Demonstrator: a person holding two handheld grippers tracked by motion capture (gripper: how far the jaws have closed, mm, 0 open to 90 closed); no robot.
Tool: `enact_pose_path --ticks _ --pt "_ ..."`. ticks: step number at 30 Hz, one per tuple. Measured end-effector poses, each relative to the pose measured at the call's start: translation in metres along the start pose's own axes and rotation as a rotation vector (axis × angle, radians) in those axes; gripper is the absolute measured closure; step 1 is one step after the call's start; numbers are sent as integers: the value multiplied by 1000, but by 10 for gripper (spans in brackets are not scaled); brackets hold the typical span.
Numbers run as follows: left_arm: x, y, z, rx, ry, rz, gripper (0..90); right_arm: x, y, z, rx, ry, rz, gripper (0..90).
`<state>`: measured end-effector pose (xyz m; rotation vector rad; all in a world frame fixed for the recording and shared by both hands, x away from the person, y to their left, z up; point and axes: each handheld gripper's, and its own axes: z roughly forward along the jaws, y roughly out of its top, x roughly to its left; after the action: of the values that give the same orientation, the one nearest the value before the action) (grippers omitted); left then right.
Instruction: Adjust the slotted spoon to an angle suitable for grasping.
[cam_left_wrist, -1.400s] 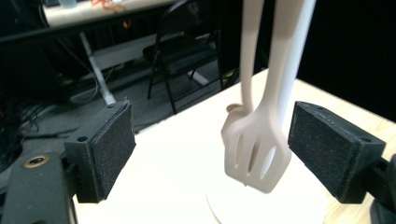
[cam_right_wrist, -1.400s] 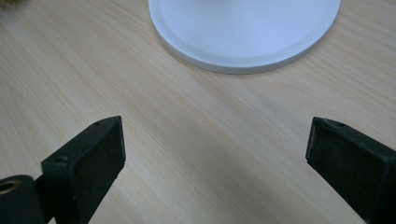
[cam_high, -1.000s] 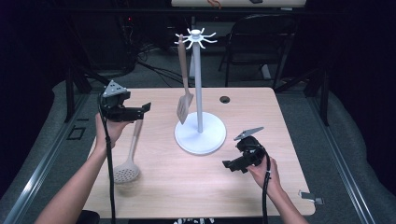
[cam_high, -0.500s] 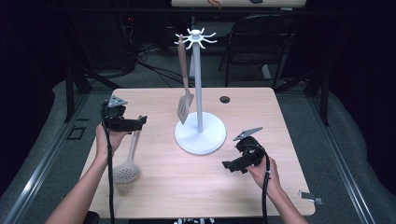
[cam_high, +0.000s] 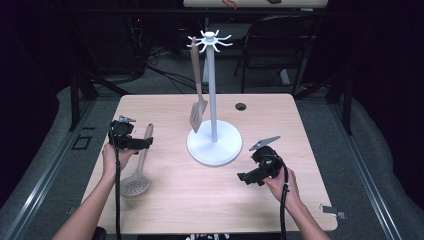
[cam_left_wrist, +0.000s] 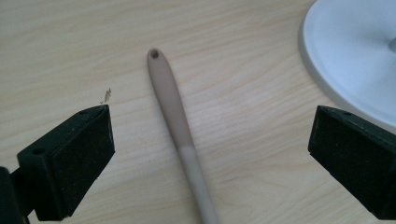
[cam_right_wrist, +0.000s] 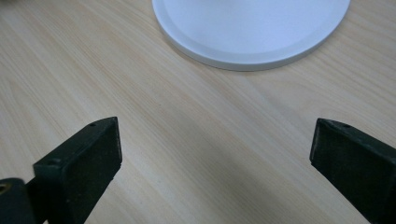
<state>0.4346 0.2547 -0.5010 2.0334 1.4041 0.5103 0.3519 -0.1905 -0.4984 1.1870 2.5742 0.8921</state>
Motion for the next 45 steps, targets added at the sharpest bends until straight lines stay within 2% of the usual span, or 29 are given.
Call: enact_pose_path --ticks 2,3,5,6,8,9,11,13,14,15,17,22,27,29,32,36,42,45 --pt "2 -2 5 14 16 -7 44 -1 0 0 16 -11 -6 3" --pt "3 -3 9 30 25 -11 73 1 -1 2 7 6 10 0" --pt "4 -6 15 54 -1 -48 109 1 -1 4 17 -1 -5 0" --pt "5 -7 18 72 -1 -42 163 1 -1 4 16 2 -7 0" --pt "3 -10 24 116 11 -18 212 1 0 5 22 1 -8 0" --pt "3 -12 27 133 8 -6 277 2 0 5 22 0 -9 1" --pt "5 -14 33 166 25 -2 336 2 -1 6 22 -2 -9 9" --pt "8 -17 38 200 15 -6 419 2 -1 6 26 -8 -11 14" --pt "9 -17 40 209 11 -8 441 2 0 4 46 -22 -22 18" --pt "10 -18 42 219 5 -4 472 2 0 6 31 1 -11 19" --pt "10 -19 44 234 -2 -4 530 2 -1 7 26 2 -7 21" --pt "9 -20 46 257 -3 35 682 2 -1 6 29 -10 -13 26" --pt "7 -19 50 289 22 66 666 3 0 6 35 -7 -14 27" --pt "7 -20 52 303 17 64 652 3 0 6 34 -7 -14 28" --pt "8 -20 52 298 14 62 655 3 0 5 31 -5 -12 29" --pt "9 -20 51 302 -25 65 669 3 0 5 30 -6 -13 30" --pt "1 -18 50 327 -63 122 701 3 0 5 30 -6 -13 30" --pt "-1 -18 49 340 -72 138 710 3 0 5 29 -4 -15 30"
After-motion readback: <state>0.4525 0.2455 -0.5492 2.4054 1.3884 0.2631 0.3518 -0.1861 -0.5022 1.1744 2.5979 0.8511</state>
